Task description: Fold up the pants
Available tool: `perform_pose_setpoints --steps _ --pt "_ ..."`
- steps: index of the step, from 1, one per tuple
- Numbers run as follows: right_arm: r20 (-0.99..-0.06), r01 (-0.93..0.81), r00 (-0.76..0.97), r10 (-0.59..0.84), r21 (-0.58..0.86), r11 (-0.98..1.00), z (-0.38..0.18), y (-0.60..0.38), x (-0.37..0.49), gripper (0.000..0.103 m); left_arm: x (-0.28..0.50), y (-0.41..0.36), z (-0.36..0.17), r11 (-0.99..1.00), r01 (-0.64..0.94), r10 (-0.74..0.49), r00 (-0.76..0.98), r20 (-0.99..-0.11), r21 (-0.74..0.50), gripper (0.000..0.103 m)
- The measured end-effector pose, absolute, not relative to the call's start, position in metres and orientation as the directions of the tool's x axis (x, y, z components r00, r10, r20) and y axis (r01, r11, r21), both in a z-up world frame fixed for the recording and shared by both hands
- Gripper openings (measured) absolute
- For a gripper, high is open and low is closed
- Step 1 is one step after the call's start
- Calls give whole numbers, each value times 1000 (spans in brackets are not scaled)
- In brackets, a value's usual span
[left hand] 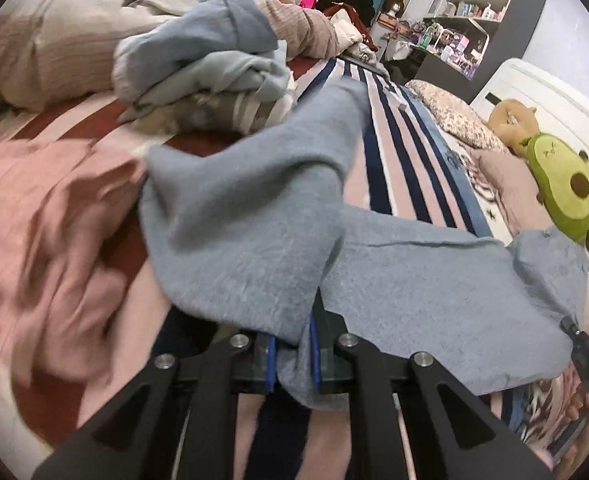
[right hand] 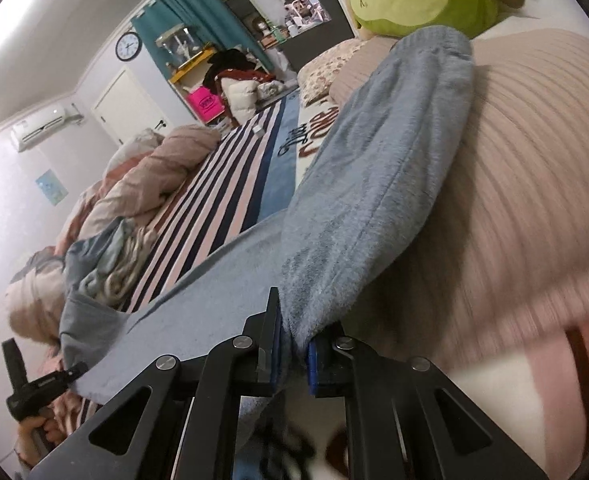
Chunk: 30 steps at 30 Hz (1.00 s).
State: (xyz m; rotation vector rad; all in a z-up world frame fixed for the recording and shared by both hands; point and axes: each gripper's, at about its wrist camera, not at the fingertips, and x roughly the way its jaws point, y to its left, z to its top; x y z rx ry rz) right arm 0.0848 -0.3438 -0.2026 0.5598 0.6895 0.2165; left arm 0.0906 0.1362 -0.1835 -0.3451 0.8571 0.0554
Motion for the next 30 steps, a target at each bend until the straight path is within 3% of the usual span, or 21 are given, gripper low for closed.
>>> perform_pose_setpoints --steps 4,5,6,7,8,9,13,19,27,29,30 --pt "-566 -2 737 370 545 838 -213 -338 70 8 73 137 -197 946 -213 -57 636 -770 -246 13" --pt "-574 -1 728 376 547 837 -216 -340 70 9 72 136 -199 945 -219 -53 634 -771 -245 19" --pt "-577 2 721 384 556 831 -217 -346 72 13 72 135 -201 946 -222 -44 635 -771 -236 31" --pt "-570 7 729 379 559 829 -215 -351 70 27 71 134 -200 947 -228 -29 644 -764 -228 40" --pt "-556 10 748 362 554 832 -210 -358 68 35 71 133 -199 947 -226 -28 651 -758 -230 58" --pt "-538 11 776 329 533 846 -201 -367 65 50 71 132 -197 947 -216 -41 656 -753 -240 65" --pt "-525 54 830 189 412 910 -172 -400 76 69 75 126 -195 945 -219 -43 655 -754 -243 68" --pt "-514 90 852 105 341 936 -149 -425 108 71 87 120 -193 950 -231 -8 654 -756 -210 69" --pt "-550 98 831 82 291 952 -163 -434 151 71 101 121 -200 946 -255 14 648 -761 -199 73" --pt "-548 104 835 45 239 965 -161 -431 159 65 105 121 -203 944 -260 14 645 -764 -202 73" --pt "-556 103 830 37 217 971 -162 -429 163 39 106 121 -205 944 -261 12 644 -765 -204 73"
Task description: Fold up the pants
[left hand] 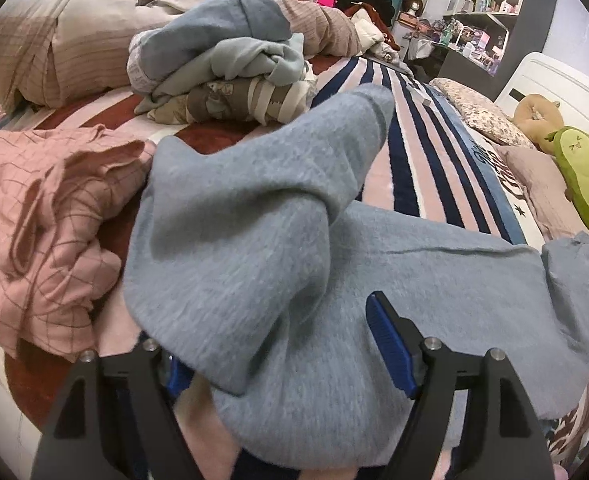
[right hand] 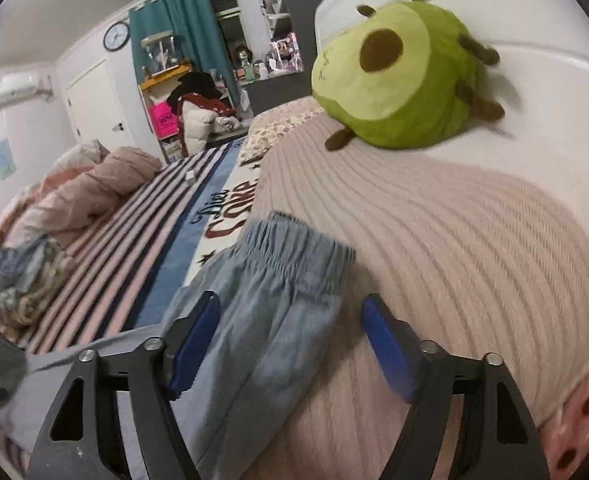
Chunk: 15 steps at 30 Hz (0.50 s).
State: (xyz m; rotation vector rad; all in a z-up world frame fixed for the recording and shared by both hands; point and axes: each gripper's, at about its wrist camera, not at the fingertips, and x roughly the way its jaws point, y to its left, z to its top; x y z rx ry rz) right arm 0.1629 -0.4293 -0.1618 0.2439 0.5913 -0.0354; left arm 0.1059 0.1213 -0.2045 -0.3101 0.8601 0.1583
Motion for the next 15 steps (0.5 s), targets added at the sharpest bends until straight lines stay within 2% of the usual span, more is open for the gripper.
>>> perform_pose_setpoints --steps 1,3,8,11,15 --pt "-559 92 828 46 215 972 -162 -428 165 20 108 121 -206 943 -260 11 644 -765 -206 73" --pt "-540 73 839 67 234 969 -160 -427 161 9 109 120 -206 944 -259 12 644 -765 -203 73" --pt "-466 135 885 -1 253 958 -143 -440 112 6 103 115 -197 951 -229 -6 659 -752 -209 73" --pt "-456 160 890 -12 288 944 -132 -458 77 5 95 113 -188 953 -208 -25 674 -738 -222 73" --pt "-433 243 894 -113 259 935 -115 -478 30 5 88 109 -180 956 -176 -51 686 -726 -234 73"
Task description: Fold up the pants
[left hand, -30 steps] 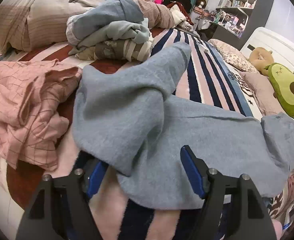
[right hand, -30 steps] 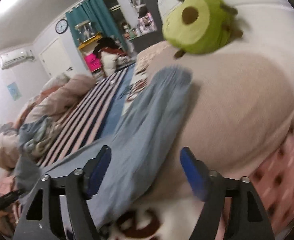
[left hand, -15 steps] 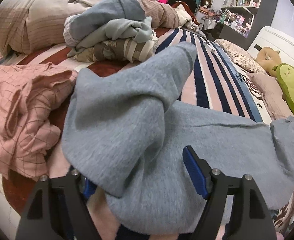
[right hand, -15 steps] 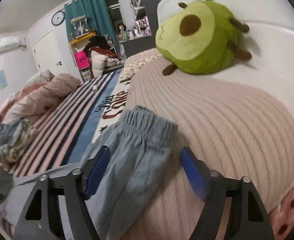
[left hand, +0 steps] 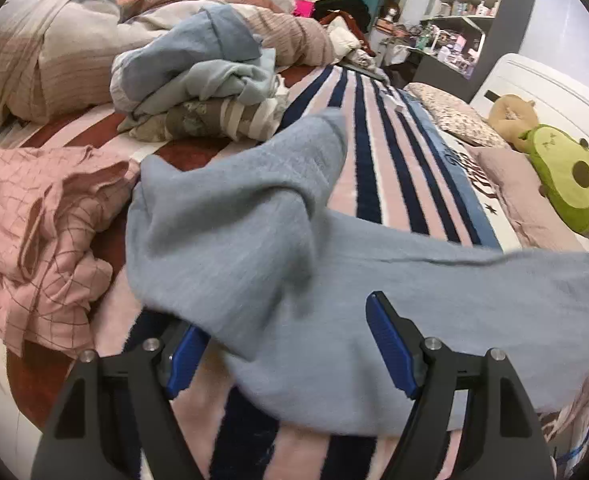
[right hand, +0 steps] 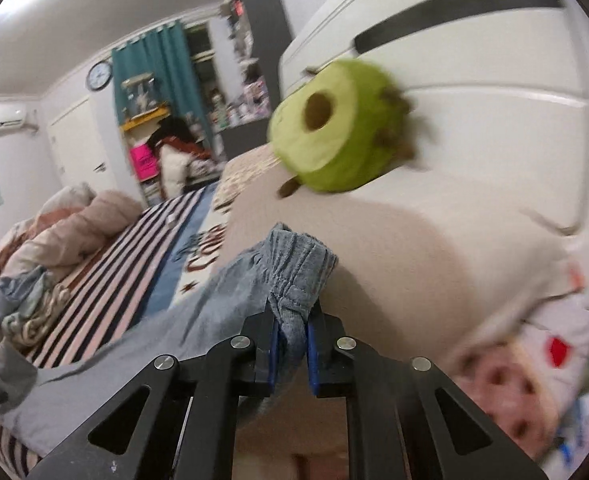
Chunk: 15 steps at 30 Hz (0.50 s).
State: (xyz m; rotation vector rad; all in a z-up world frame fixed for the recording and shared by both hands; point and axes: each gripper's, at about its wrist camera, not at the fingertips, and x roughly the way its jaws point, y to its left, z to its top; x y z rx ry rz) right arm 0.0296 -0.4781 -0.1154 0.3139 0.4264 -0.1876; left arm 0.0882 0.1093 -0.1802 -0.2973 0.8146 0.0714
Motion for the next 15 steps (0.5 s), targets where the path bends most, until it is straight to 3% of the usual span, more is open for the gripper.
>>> perform_pose_setpoints --steps 6,8,9,10,12,14,15 --pt "-525 264 845 -97 253 931 -126 -491 17 6 86 119 -186 945 -205 -52 675 -736 -255 78" --pt "-533 265 843 -81 278 923 -132 -491 18 12 82 123 -188 942 -218 -44 672 -739 -255 78" --pt "-536 261 842 -63 303 917 -134 -493 19 17 80 125 -187 942 -222 -38 675 -737 -252 78" --pt "-540 254 841 -44 321 912 -136 -494 21 31 78 128 -186 941 -223 -37 679 -734 -254 78" --pt "-555 241 832 -6 352 905 -141 -496 30 49 75 134 -186 937 -214 -59 681 -730 -275 80" --pt "-564 259 825 -16 352 899 -146 -496 37 45 76 138 -188 934 -195 -93 675 -732 -298 82" --pt "-565 265 824 -29 340 902 -146 -494 39 23 77 139 -190 931 -193 -102 676 -730 -309 82"
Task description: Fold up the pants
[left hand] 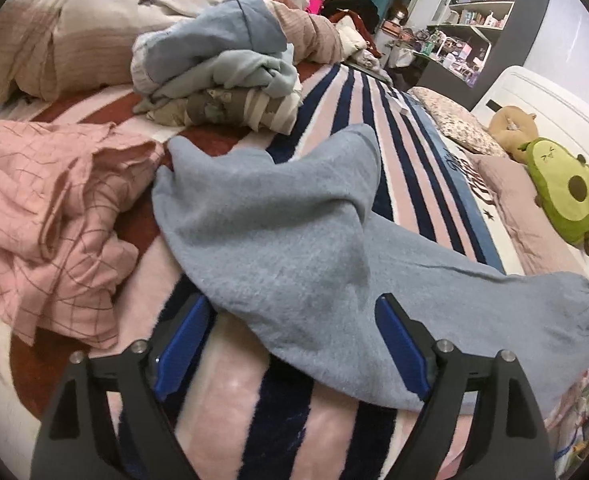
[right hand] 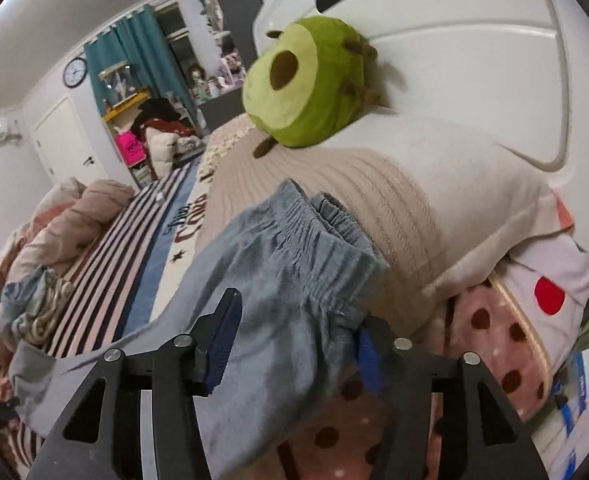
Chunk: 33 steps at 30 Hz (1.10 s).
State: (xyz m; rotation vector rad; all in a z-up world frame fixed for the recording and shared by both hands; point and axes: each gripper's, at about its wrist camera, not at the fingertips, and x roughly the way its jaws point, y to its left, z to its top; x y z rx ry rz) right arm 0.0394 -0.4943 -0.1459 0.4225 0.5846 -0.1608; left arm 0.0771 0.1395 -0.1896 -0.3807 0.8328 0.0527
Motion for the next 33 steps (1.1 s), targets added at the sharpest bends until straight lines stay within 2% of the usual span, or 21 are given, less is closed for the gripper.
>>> perform_pose_setpoints --steps 1,8,14,17,20,23,26,29,30,33 --pt "-560 267 827 -48 315 911 -143 -489 40 6 79 141 -192 927 -197 -109 673 -732 -319 82" --pt "-431 80 900 64 307 948 -96 -430 42 6 78 139 -193 926 -183 -125 674 -728 -329 82" --pt "-396 -215 863 313 273 938 -72 -320 72 6 59 140 -171 953 -138 -93 713 -695 -268 82" --pt "-454 -365 773 444 253 896 -86 -251 94 6 47 147 -159 959 -119 -88 736 -672 -256 82" --pt "-589 -513 593 549 250 822 -127 -181 118 6 39 152 -153 961 -90 -106 750 -653 -260 82" --pt "-714 -606 401 574 263 751 -175 -133 126 6 37 154 -155 955 -47 -159 753 -639 -293 82" --pt "-775 -658 285 564 270 703 -209 -115 128 7 40 143 -160 946 26 -234 743 -627 -323 82" --pt "-760 -649 252 600 327 687 -213 -124 131 11 50 122 -162 929 105 -317 722 -615 -355 82" --pt "-747 -636 229 625 371 677 -211 -131 133 16 55 113 -162 925 131 -338 714 -614 -357 82" --pt "-704 -634 219 676 424 647 -198 -149 128 40 72 86 -161 916 193 -382 687 -619 -351 82"
